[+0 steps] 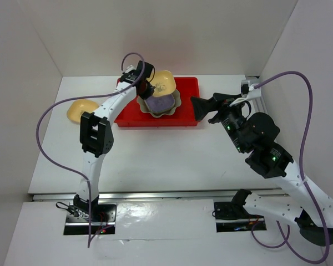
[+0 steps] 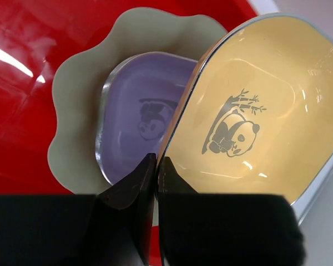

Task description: Place the plates into the plastic bin on the countertop

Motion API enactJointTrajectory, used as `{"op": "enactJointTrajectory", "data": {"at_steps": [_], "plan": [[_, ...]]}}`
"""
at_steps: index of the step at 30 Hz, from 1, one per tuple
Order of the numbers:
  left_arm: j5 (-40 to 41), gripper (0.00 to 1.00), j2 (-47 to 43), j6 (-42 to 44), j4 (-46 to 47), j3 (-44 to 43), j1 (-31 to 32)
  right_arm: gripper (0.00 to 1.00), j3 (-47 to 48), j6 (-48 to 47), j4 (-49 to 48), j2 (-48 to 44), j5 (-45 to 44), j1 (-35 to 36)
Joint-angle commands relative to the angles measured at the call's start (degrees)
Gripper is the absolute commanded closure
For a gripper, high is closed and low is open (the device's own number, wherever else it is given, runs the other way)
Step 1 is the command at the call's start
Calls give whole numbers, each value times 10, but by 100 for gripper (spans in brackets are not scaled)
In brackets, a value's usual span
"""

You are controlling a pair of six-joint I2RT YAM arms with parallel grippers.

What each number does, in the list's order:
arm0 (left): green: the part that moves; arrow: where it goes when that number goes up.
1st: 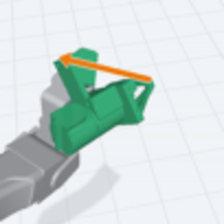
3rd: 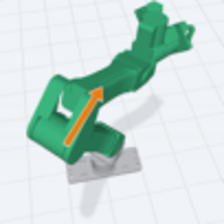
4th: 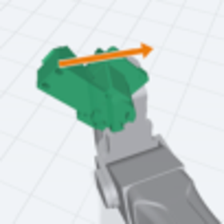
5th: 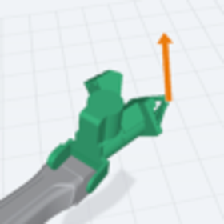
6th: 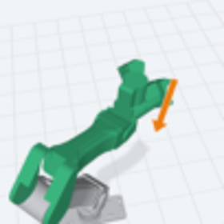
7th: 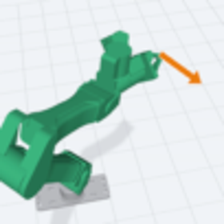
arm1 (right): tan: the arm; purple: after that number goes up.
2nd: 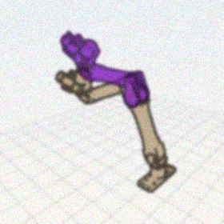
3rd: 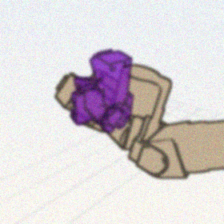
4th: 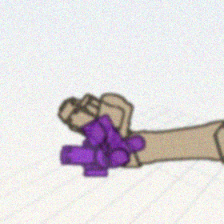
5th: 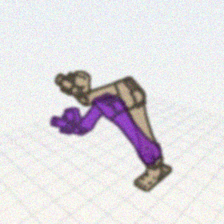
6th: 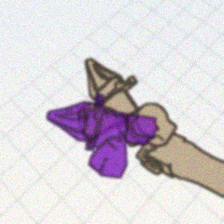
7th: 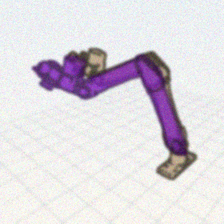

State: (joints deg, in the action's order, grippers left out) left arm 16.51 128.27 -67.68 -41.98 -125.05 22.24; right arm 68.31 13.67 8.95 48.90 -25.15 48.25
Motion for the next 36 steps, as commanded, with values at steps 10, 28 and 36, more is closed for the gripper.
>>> {"op": "enactJointTrajectory", "data": {"at_steps": [10, 28, 36], "plan": [[-9, 69, -1, -18, 7, 38, 8, 0, 14, -6, 6, 8, -13, 4], [69, 0, -234, 50, -15, 123, -50, 0, 19, -23, 22, 48, 4, 4], [12, 0, -246, 74, -55, 204, -251, 0, -15, -16, 17, 65, 58, 4]]}}
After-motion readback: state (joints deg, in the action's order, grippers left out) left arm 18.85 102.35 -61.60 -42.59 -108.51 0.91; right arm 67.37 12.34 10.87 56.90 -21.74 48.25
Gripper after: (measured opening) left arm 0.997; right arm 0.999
